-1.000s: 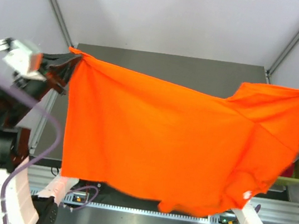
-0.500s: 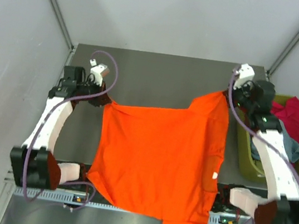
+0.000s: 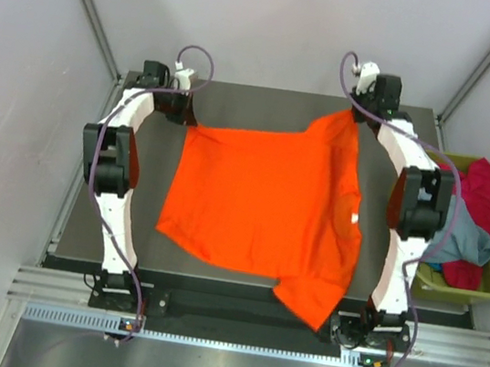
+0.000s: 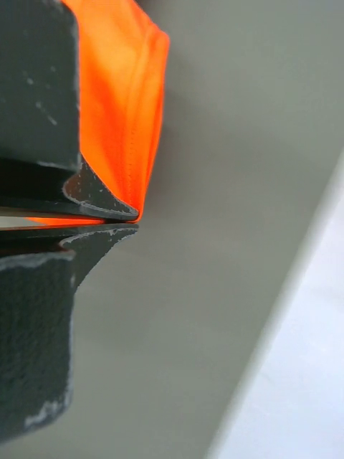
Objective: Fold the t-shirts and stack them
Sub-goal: Flatten the tshirt out
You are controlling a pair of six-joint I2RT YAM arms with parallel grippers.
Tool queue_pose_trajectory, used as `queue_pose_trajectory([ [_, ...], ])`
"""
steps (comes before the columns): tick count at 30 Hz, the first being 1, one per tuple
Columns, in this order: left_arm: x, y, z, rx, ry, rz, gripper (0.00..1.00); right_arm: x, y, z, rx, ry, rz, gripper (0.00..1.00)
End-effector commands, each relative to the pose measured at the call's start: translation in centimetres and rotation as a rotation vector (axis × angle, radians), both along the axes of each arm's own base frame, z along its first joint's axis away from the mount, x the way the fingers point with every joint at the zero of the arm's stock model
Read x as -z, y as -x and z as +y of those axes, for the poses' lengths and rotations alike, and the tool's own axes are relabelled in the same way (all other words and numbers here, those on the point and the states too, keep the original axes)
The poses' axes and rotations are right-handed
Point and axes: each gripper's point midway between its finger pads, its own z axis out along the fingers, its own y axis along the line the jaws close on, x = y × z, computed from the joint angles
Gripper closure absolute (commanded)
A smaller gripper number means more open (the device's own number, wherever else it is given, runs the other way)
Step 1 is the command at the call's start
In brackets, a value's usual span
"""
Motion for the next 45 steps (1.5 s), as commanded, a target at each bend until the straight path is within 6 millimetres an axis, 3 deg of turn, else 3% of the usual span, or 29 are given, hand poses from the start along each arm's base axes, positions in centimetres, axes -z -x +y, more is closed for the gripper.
queue_pose_trajectory([
  [1, -2.7, -2.8, -0.1, -0.038, 0.026, -0.067, 1.0, -4.3, -5.8, -2.5, 0.101, 0.016, -0.149, 1.0],
  [2, -3.3, -3.9, 0.2, -0.057, 0.01, -0.098, 1.0, -6.3, -7.1, -2.6, 0.111, 0.011, -0.203, 1.0],
  [3, -2.4, -4.4, 0.1, -0.067, 0.015, -0.083, 1.0, -6.3, -7.8, -2.6, 0.113, 0.013, -0.216, 1.0],
  [4, -2.7, -4.5, -0.1, -0.062, 0.017, -0.076, 1.0, -4.8, -8.8, -2.6, 0.127, 0.017, -0.204, 1.0],
  [5, -5.2, -5.4, -1.3, -0.036, 0.025, -0.132, 1.0, -6.7, -9.5, -2.4, 0.132, -0.003, -0.25, 1.0],
  [7, -7.5, -6.6, -1.5, -0.061, -0.002, -0.221, 1.0, -6.4, -10.1, -1.1, 0.112, -0.037, -0.261, 1.0],
  [8, -6.1, -6.5, -1.3, -0.083, -0.025, -0.209, 1.0, -6.2, -10.3, -0.5, 0.1, -0.03, -0.266, 1.0],
  [10, -4.5, -7.1, -0.4, -0.088, -0.084, -0.22, 1.0, -4.0, -10.9, 0.1, 0.102, 0.011, -0.255, 1.0],
  [11, -4.4, -7.6, -0.1, -0.094, -0.098, -0.225, 1.0, -3.6, -11.2, 0.2, 0.1, 0.012, -0.257, 1.0],
  [12, -2.6, -8.0, 0.0, -0.101, -0.11, -0.199, 1.0, -1.8, -11.5, 0.2, 0.097, 0.025, -0.233, 1.0],
  [14, -2.5, -9.2, 0.5, -0.132, -0.122, -0.208, 1.0, -0.6, -11.7, -0.1, 0.105, 0.043, -0.22, 1.0],
  [15, -0.8, -9.5, 0.4, -0.131, -0.113, -0.179, 1.0, 0.2, -11.8, -0.1, 0.106, 0.046, -0.208, 1.0],
  [16, -1.4, -10.2, 0.6, -0.137, -0.111, -0.2, 1.0, 0.7, -11.6, -0.1, 0.105, 0.048, -0.195, 1.0],
  [17, -0.3, -10.7, 0.7, -0.138, -0.116, -0.192, 1.0, 1.2, -11.5, -0.1, 0.103, 0.053, -0.185, 1.0],
  [20, 0.7, -12.0, 1.8, -0.197, -0.152, -0.213, 1.0, 1.9, -11.3, -1.0, 0.124, 0.098, -0.176, 1.0],
  [23, 1.4, -13.3, 2.7, -0.24, -0.186, -0.242, 1.0, 1.0, -11.7, -2.5, 0.167, 0.1, -0.203, 1.0],
  [27, -1.4, -14.7, 2.6, -0.267, -0.156, -0.325, 1.0, -1.8, -12.6, -3.2, 0.177, 0.103, -0.271, 1.0],
  [32, -7.7, -16.8, 2.5, -0.284, -0.128, -0.502, 1.0, -5.0, -12.9, -3.4, 0.191, 0.096, -0.34, 1.0],
  [36, -10.4, -16.4, 2.3, -0.288, -0.11, -0.54, 1.0, -6.1, -12.4, -3.4, 0.195, 0.09, -0.34, 1.0],
  [37, -10.1, -16.0, 1.9, -0.273, -0.101, -0.526, 1.0, -6.2, -12.2, -3.3, 0.189, 0.089, -0.335, 1.0],
  [38, -11.4, -15.6, 1.8, -0.271, -0.092, -0.538, 1.0, -5.9, -12.0, -3.3, 0.186, 0.09, -0.323, 1.0],
  [43, -11.3, -12.6, 0.9, -0.235, -0.067, -0.479, 1.0, -6.2, -10.4, -2.6, 0.149, 0.084, -0.276, 1.0],
  [44, -11.4, -12.1, 1.1, -0.235, -0.068, -0.469, 1.0, -7.6, -9.8, -2.6, 0.147, 0.08, -0.288, 1.0],
  [45, -10.2, -11.3, 0.9, -0.229, -0.07, -0.436, 1.0, -7.7, -9.4, -2.5, 0.14, 0.08, -0.282, 1.0],
])
